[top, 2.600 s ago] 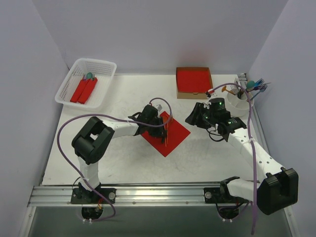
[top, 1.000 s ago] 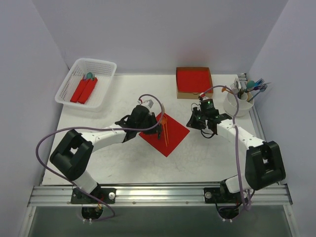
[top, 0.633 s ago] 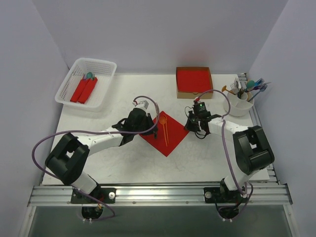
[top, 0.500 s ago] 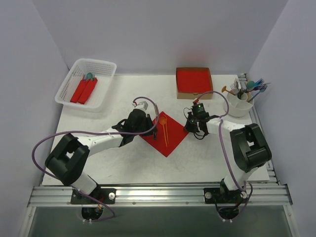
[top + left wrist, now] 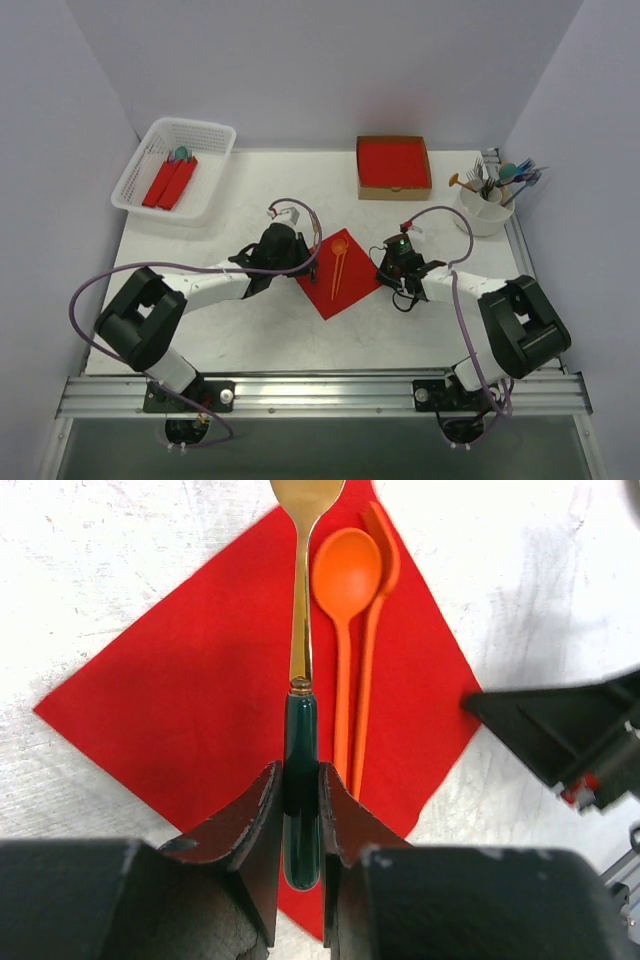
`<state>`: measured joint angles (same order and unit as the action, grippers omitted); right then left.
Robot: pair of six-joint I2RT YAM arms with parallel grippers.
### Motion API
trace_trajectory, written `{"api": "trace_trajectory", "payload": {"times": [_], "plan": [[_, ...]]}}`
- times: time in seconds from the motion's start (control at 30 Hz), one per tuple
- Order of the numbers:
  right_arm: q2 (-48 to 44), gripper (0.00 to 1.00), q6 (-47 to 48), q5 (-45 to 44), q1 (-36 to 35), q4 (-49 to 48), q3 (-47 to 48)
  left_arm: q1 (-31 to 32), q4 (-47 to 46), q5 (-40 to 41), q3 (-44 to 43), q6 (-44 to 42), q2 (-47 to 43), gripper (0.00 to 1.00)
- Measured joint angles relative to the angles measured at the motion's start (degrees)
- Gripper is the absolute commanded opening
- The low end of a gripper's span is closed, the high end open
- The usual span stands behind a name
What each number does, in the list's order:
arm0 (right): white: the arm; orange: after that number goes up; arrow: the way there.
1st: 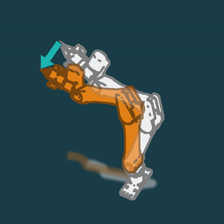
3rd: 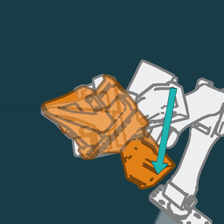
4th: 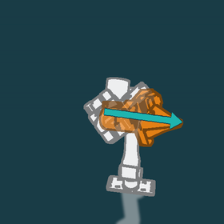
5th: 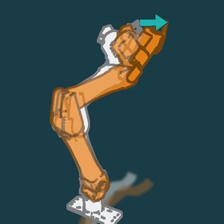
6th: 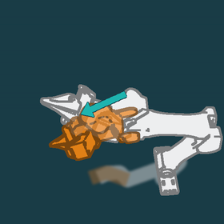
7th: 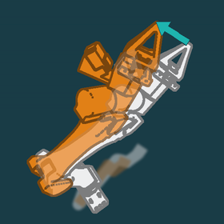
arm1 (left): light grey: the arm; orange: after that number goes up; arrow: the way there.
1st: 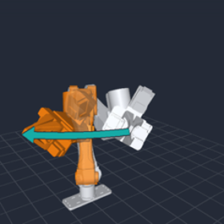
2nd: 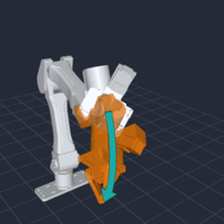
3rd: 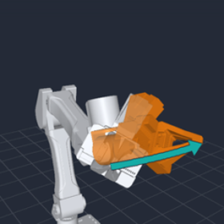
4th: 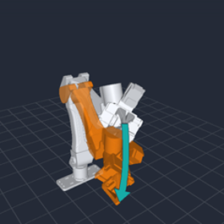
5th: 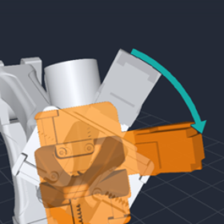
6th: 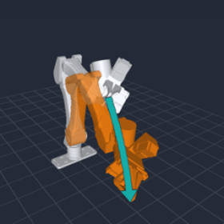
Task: Place the utensils on the paper napkin and roll it up
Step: Move the napkin to the center of the board.
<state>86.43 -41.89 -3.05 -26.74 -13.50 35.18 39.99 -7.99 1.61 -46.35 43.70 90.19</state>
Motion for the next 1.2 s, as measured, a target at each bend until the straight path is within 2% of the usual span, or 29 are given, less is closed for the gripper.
{"api": "trace_trajectory", "payload": {"times": [0.13, 0.27, 0.77, 1.2], "plan": [[-4.7, 0.0, -4.0, -3.4, -3.4, 0.5, -3.9, 0.4, -0.9, 0.2, 0.0, -0.1, 1.6, 0.04], [-6.2, 0.0, -5.4, -4.8, -4.0, 0.8, -4.2, 1.5, -1.6, 0.3, -0.9, -1.4, 4.2, 0.04], [-2.8, 0.0, -4.6, -4.6, -4.0, 0.2, -2.8, 3.2, -0.8, -1.0, -7.5, -5.1, 10.9, 0.04], [-2.4, 0.0, -4.4, -4.2, -4.0, 0.0, -2.5, 3.4, 1.4, -2.0, -9.1, -5.4, 14.7, 0.04]]}}
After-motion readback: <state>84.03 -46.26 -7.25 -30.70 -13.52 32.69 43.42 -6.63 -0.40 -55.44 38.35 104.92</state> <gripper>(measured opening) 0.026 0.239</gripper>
